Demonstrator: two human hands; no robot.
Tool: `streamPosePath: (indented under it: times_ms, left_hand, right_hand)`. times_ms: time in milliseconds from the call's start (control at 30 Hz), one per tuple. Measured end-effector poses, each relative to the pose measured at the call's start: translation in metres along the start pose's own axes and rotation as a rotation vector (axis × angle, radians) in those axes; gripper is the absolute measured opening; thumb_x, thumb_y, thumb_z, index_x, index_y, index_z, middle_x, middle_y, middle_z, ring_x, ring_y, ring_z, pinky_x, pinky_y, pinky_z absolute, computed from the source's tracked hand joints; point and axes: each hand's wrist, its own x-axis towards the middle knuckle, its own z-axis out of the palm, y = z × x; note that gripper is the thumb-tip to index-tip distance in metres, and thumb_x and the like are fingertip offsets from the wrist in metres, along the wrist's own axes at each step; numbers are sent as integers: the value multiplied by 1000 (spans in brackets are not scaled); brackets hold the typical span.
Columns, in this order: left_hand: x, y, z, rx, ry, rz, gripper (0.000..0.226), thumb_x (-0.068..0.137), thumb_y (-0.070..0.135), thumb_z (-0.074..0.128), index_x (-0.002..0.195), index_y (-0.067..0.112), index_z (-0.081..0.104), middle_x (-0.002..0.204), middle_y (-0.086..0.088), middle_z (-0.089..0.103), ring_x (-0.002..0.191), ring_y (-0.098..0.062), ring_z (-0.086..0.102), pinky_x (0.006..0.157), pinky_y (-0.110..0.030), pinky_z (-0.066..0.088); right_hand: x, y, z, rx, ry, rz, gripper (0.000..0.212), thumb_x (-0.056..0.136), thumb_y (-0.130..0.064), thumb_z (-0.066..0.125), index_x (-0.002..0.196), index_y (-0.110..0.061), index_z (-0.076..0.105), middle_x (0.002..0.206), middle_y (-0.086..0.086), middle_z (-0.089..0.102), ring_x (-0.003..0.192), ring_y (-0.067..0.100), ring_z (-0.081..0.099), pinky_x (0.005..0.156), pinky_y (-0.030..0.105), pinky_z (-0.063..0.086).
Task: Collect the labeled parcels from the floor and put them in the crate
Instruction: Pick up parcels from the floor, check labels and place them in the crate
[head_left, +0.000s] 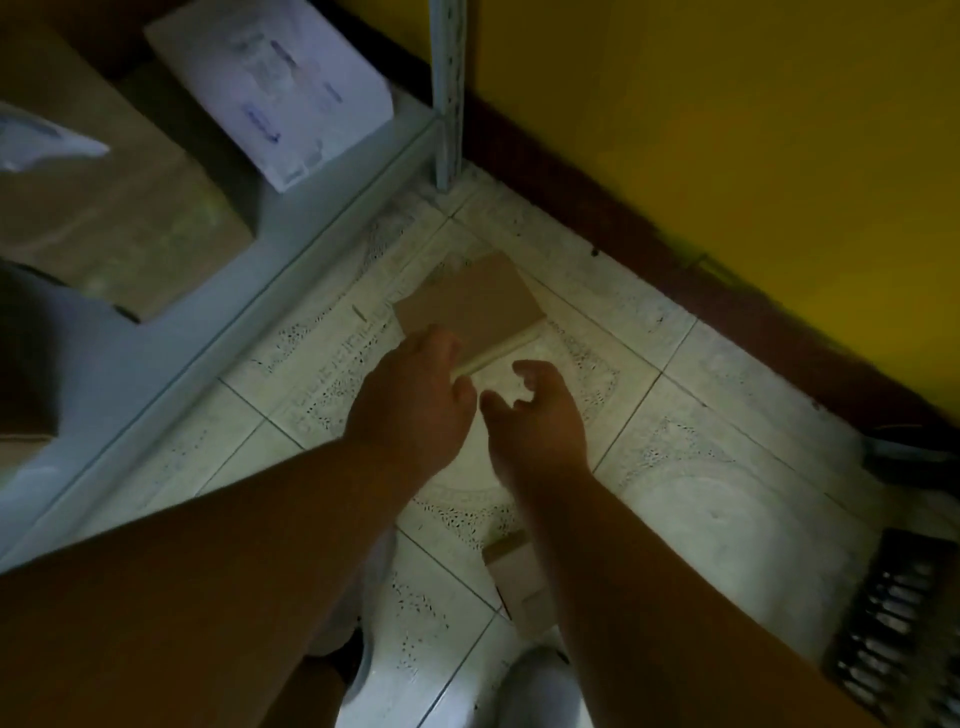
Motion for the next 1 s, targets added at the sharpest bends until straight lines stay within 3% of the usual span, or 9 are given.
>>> streamPosePath:
  times_ms: [100,200,367,467,533,633,767,867,1000]
  left_hand:
    - [39,-32,53,9,6,14,33,95,31,57,123,14,55,118,-6,60,103,-24,61,77,-36,50]
    - [80,-63,95,140,-1,47,35,95,35,54,120,10,53,116,-11,56,103,-28,58,78,-38,49]
    - [171,-109,122,548,-70,72,69,98,56,34,153,16,23,160,-24,17,148,-41,17,114,-53,24]
    - [212,-108,119,394,-204,-169,80,96,62,36,158,21,6,159,-23,21,144,-43,25,113,-56,29]
    - [213,-101,110,325,-249,-280,78,96,59,41,155,14,18,153,-23,30,136,-43,35,107,-54,39]
    - [184,-73,78,238,-177,-239,53,100,49,37,125,6,54,125,-22,53,109,-37,55,88,-46,50]
    - [123,-7,11,-212,-102,-265,39,103,49,28,106,17,50,83,-3,53,70,-16,53,52,-29,35]
    - [74,42,-59,-422,-119,-303,33,103,47,34,98,21,52,84,-1,57,70,-12,53,52,-27,32]
    - [8,102,-184,-621,-117,-346,24,94,53,54,106,32,56,103,6,67,85,-10,62,62,-28,46]
  right_hand:
    - [52,34,33,-47,-46,21,45,95,-31,59,138,-36,46,141,0,52,117,19,60,90,35,53]
    - [99,59,61,-60,-92,59,49,98,-29,56,145,-35,42,142,5,55,111,23,65,79,33,56]
    - [161,79,93,47,-123,154,57,100,-38,54,151,-20,35,146,1,52,122,19,53,84,28,35]
    - [183,73,100,199,-209,284,44,101,-33,53,141,-19,44,128,5,59,105,20,58,75,29,41]
    - [181,58,90,350,-203,393,27,101,-30,54,124,-18,55,101,4,60,86,19,59,71,29,48]
    - [154,33,50,438,-118,439,39,99,-28,58,134,-12,52,102,3,60,85,23,59,72,36,53]
    - [90,-26,-22,411,1,492,54,93,-47,60,140,-22,47,110,6,57,98,27,56,83,46,53]
    - [28,-96,-77,298,107,403,57,96,-55,49,144,-24,44,134,7,56,108,25,52,78,39,47]
    - [-74,-204,-149,256,210,245,64,91,-64,54,138,-21,49,103,-7,58,82,10,52,64,29,41]
